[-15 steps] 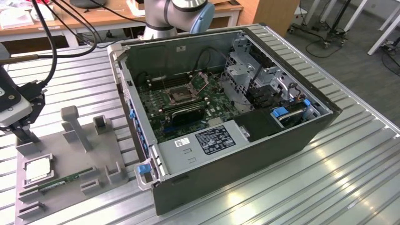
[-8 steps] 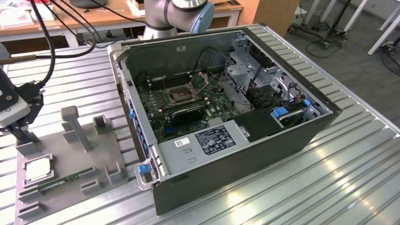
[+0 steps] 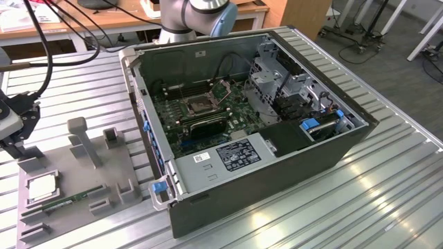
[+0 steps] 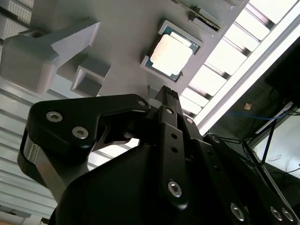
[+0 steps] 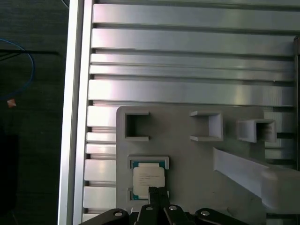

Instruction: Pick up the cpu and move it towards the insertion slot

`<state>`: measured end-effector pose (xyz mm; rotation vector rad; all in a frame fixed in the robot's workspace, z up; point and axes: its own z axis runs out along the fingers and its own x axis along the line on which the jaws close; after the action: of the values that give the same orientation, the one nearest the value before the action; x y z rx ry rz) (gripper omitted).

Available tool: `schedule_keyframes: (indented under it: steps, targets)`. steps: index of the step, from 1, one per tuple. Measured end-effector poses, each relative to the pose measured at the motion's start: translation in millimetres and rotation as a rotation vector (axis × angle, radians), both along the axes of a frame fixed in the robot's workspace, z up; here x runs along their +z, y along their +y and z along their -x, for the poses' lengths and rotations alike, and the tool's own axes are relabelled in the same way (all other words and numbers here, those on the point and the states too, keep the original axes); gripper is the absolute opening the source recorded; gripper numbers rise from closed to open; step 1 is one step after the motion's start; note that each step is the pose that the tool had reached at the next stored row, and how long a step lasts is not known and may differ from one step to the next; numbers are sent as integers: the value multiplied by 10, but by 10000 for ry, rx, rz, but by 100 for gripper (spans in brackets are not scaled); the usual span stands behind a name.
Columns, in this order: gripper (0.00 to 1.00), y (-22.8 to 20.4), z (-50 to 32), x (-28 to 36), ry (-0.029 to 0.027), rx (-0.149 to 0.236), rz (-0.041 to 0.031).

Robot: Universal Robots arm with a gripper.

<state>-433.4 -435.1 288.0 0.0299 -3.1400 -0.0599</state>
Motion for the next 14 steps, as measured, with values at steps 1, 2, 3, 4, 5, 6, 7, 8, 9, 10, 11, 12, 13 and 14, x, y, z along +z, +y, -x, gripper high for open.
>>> schedule_keyframes:
  steps: [1,2,3,4,5,6,7,8,9,10,11,12,13,14]
  targets:
    - [11,0,13,-1,-1,1,-1]
    - [11,0,27,-3,-1,0,-1]
    - [11,0,40,-4,-1,1,-1]
    - [11,0,54,-5,0,0,-1]
    - [11,0,68,-6,-1,0,-1]
    - [11,0,82,-7,-1,1,-1]
    - [11,0,96,-9,-2,0,-2]
    - [11,0,109,-9,-1,0,-1]
    - [11,0,121,-10,-1,1,-1]
    - [11,0,133,-11,-1,1,-1]
    - [11,0,143,-12,-1,1,-1]
    - [11,0,152,-12,-1,1,-1]
    - [11,-1,158,-13,0,1,-1]
    - [11,-1,158,-13,0,2,-1]
